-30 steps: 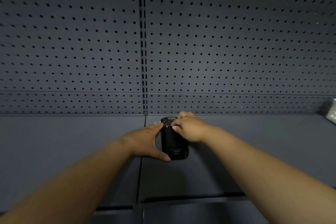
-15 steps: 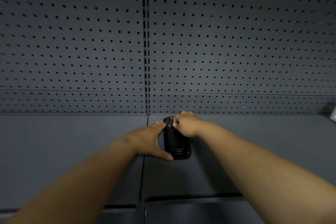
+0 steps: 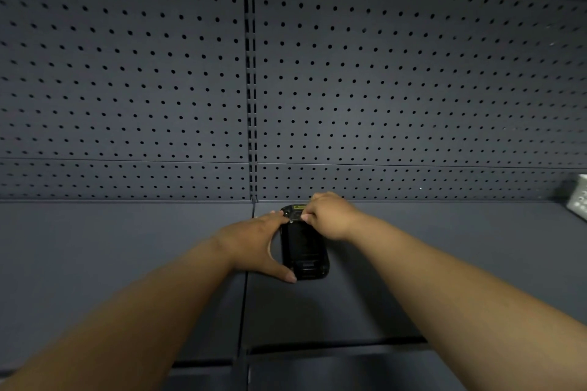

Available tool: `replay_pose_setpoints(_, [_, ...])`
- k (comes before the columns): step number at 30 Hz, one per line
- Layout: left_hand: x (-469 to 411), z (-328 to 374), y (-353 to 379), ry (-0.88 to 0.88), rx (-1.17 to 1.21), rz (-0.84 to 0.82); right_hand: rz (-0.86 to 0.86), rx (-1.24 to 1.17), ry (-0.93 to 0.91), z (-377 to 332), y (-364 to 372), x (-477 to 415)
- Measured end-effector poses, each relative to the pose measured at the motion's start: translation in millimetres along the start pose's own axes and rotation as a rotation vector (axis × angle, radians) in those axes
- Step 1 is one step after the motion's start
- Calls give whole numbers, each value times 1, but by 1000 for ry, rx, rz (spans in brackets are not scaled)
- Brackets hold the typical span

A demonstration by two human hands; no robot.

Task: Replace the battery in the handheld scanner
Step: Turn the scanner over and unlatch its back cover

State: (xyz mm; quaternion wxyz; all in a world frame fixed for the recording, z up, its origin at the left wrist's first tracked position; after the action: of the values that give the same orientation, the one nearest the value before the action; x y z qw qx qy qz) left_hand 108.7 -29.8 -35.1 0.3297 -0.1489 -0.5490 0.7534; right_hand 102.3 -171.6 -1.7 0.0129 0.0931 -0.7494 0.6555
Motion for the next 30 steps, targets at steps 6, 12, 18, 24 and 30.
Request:
replay_pose_setpoints(6, [-2, -1, -2, -20, -1, 2, 82, -147, 170, 17, -3, 3])
replay_pose_setpoints(12, [-1, -1, -1, -24, 15, -6, 59, -364, 244, 25, 2, 10])
replay_pose_setpoints(18, [2, 4, -2, -4, 40, -23, 20, -408, 204, 20, 4, 14])
replay_pose_setpoints(24, [1, 3, 1, -3, 46, -28, 12, -431, 209, 22, 8, 12])
replay_pose_setpoints(30, [0, 4, 0, 4, 79, -38, 1, -365, 195, 21, 10, 12])
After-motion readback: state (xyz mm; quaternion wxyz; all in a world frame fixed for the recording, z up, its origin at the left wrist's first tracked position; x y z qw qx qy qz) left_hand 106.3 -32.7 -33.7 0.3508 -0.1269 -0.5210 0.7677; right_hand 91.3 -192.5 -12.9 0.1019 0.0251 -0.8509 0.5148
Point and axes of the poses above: each hand's wrist, its own x-axis away from the middle knuckle, its own y-axis out of the palm, z = x × y, the point moved 4 cm from there along -x, towards the middle knuckle
